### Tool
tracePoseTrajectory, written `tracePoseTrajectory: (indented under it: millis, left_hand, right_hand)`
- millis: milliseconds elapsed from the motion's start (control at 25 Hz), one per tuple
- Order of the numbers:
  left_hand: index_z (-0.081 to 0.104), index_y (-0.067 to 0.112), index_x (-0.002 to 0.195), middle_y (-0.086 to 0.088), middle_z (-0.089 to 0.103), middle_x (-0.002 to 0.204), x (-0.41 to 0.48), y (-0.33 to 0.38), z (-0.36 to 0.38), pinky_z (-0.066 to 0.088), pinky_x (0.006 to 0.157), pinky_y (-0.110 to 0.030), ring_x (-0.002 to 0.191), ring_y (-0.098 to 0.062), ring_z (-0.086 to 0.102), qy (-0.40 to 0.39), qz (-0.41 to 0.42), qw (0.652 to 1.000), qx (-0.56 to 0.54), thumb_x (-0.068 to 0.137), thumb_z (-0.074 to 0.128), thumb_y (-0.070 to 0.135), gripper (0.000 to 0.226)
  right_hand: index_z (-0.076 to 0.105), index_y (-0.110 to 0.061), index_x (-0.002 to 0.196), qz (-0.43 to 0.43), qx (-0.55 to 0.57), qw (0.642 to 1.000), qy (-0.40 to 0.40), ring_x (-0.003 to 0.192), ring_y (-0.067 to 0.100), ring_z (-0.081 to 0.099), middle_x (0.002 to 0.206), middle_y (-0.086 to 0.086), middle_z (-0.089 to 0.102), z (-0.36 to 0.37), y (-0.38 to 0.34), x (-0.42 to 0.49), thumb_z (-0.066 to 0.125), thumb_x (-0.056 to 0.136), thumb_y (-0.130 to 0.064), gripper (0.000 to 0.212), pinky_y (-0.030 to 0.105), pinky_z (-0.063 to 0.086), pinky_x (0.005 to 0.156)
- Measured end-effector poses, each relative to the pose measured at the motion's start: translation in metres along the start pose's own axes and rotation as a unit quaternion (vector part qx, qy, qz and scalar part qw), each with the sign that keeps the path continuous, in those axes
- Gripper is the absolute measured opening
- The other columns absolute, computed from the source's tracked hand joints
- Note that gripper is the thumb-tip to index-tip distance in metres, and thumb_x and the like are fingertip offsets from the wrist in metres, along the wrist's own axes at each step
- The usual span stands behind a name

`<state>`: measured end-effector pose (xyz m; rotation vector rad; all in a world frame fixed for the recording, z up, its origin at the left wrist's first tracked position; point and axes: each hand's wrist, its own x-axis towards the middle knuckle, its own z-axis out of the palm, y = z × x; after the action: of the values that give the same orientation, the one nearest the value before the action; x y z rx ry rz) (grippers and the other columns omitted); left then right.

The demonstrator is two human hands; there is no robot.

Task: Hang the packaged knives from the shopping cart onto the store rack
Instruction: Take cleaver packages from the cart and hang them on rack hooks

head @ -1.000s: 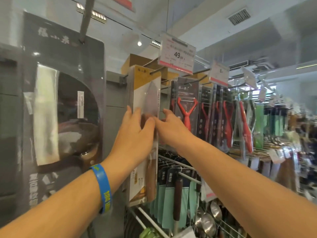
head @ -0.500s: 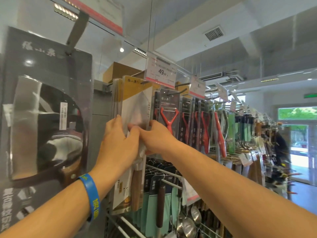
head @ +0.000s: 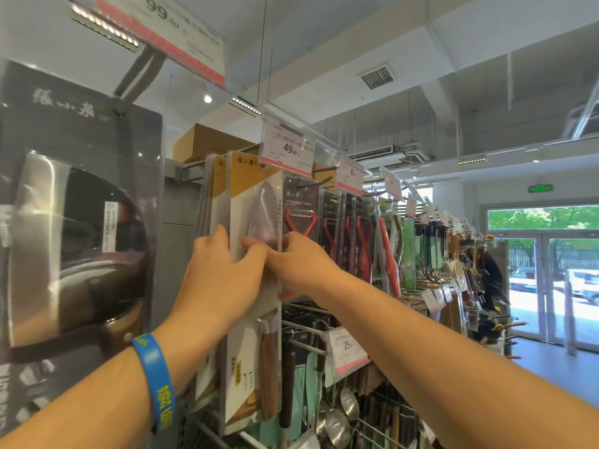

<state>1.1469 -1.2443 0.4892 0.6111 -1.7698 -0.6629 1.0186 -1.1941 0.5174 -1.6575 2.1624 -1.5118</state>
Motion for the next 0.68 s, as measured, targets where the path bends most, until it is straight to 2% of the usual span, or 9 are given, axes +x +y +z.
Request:
tracePoseTrajectory:
  millis: [80,160,240,320,360,520,680]
  left_hand:
    - [0.044,0.013,0.141,-0.008,0.038,0.146,0.001,0.0,0.001,0.044,0.104,-0.046,0.124,-0.03,0.05,-0.001,-0.005,1.0,-0.002,0.093,0.049,0.047,0.059]
    - [0.037,0.018,0.148,-0.004,0.028,0.157,0.002,-0.002,0.002,0.036,0.108,-0.041,0.137,-0.028,0.041,0.014,0.0,1.0,-0.006,0.095,0.048,0.047,0.061]
    - [0.03,0.023,0.153,0.0,0.019,0.164,0.004,-0.006,0.001,0.029,0.113,-0.042,0.146,-0.025,0.029,0.03,-0.005,0.999,-0.012,0.097,0.046,0.048,0.063]
    - [0.025,0.027,0.155,-0.001,0.019,0.165,0.008,-0.01,0.0,0.028,0.116,-0.045,0.147,-0.025,0.027,0.031,-0.025,0.999,-0.036,0.097,0.045,0.05,0.066]
    - [0.023,0.028,0.155,0.0,0.02,0.165,0.01,-0.013,0.0,0.028,0.117,-0.046,0.147,-0.026,0.028,0.025,-0.038,0.998,-0.049,0.097,0.045,0.052,0.067]
    - [0.025,0.029,0.155,0.0,0.03,0.16,0.015,-0.021,0.001,0.032,0.114,-0.046,0.144,-0.026,0.033,0.007,-0.061,0.995,-0.077,0.097,0.044,0.054,0.066]
    - [0.028,0.026,0.154,-0.002,0.032,0.158,0.022,-0.026,-0.002,0.034,0.112,-0.042,0.139,-0.027,0.038,0.027,-0.062,0.994,-0.082,0.098,0.044,0.048,0.062]
  right_hand:
    - [0.068,-0.013,0.105,0.0,0.002,1.0,-0.014,0.081,0.024,0.076,0.093,0.005,0.076,-0.002,0.0,0.002,0.065,0.084,-0.072,0.062,0.04,0.065,0.067]
    - [0.066,-0.016,0.103,-0.009,-0.02,1.0,-0.007,0.082,0.018,0.072,0.088,-0.001,0.072,-0.001,0.002,0.008,0.064,0.081,-0.076,0.064,0.034,0.061,0.066]
    - [0.064,-0.017,0.12,-0.009,0.005,1.0,0.0,0.096,0.018,0.071,0.105,-0.002,0.073,0.004,0.004,0.015,0.069,0.074,-0.078,0.077,0.038,0.061,0.081]
    - [0.061,-0.017,0.132,0.0,0.102,0.995,-0.012,0.106,0.019,0.071,0.118,0.001,0.073,0.01,0.008,0.023,0.078,0.069,-0.072,0.086,0.043,0.059,0.095]
    - [0.059,-0.017,0.134,0.005,0.149,0.988,-0.026,0.108,0.019,0.071,0.121,0.001,0.073,0.013,0.01,0.027,0.081,0.068,-0.069,0.087,0.044,0.058,0.097]
    - [0.059,-0.023,0.132,0.017,0.196,0.978,-0.067,0.108,0.016,0.072,0.122,-0.005,0.073,0.017,0.015,0.038,0.085,0.064,-0.068,0.086,0.045,0.059,0.093]
    - [0.06,-0.022,0.132,0.002,0.215,0.975,-0.049,0.104,0.019,0.074,0.118,-0.002,0.075,0.023,0.016,0.04,0.08,0.067,-0.073,0.085,0.045,0.061,0.089]
